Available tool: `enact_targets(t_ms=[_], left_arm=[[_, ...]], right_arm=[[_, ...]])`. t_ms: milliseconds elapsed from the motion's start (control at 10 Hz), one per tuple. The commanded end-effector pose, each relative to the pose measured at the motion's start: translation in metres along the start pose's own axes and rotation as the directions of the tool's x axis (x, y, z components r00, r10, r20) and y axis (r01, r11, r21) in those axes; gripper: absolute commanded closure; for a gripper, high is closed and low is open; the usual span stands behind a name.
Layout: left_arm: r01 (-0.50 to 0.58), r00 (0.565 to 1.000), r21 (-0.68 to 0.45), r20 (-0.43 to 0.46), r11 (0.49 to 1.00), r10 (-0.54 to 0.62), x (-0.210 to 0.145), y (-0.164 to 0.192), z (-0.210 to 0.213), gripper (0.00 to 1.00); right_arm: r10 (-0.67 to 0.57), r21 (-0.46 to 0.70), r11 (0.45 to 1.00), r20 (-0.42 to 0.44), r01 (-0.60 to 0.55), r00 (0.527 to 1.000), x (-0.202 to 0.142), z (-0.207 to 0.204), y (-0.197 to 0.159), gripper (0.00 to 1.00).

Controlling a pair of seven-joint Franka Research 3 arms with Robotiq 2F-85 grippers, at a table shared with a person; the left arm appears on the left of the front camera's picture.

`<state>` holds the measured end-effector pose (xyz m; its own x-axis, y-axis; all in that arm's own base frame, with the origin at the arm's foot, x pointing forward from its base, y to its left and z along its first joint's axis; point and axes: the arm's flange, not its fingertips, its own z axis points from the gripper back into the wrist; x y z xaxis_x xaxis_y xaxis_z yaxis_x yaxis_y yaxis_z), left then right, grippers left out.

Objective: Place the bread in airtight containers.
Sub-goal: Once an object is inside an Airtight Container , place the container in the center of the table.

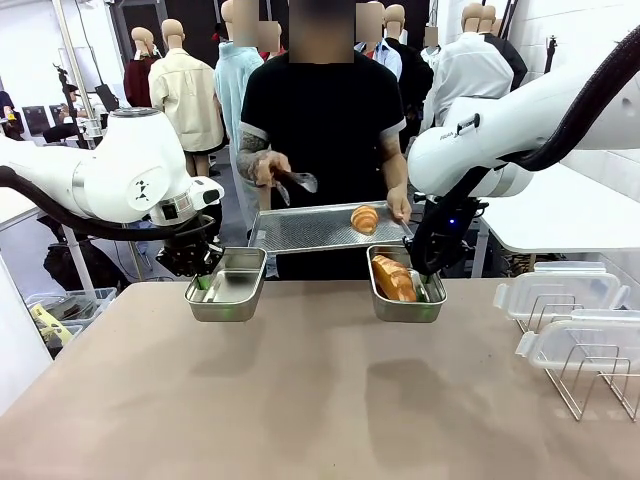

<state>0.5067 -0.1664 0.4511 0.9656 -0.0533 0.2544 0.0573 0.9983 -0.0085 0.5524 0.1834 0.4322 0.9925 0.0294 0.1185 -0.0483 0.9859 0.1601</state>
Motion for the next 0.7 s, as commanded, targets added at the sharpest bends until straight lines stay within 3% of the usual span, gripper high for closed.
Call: enact_targets(t_ms=[0, 600], left_arm=[[0.005, 1.0, -0.001, 0.007, 1.0, -0.005, 0.0009, 0.0011, 0.0035, 1.0], [0.005, 1.0, -0.001, 0.007, 1.0, -0.005, 0.0009, 0.0011, 0.0035, 1.0]], right_arm=[[0.002, 0.002, 1.0, 0.007, -0.002, 1.0, -0.0007, 0.0035, 0.0012, 1.0], [0.002, 0.002, 1.0, 0.007, -0.002, 1.0, -0.0007, 0.0035, 0.0012, 1.0]])
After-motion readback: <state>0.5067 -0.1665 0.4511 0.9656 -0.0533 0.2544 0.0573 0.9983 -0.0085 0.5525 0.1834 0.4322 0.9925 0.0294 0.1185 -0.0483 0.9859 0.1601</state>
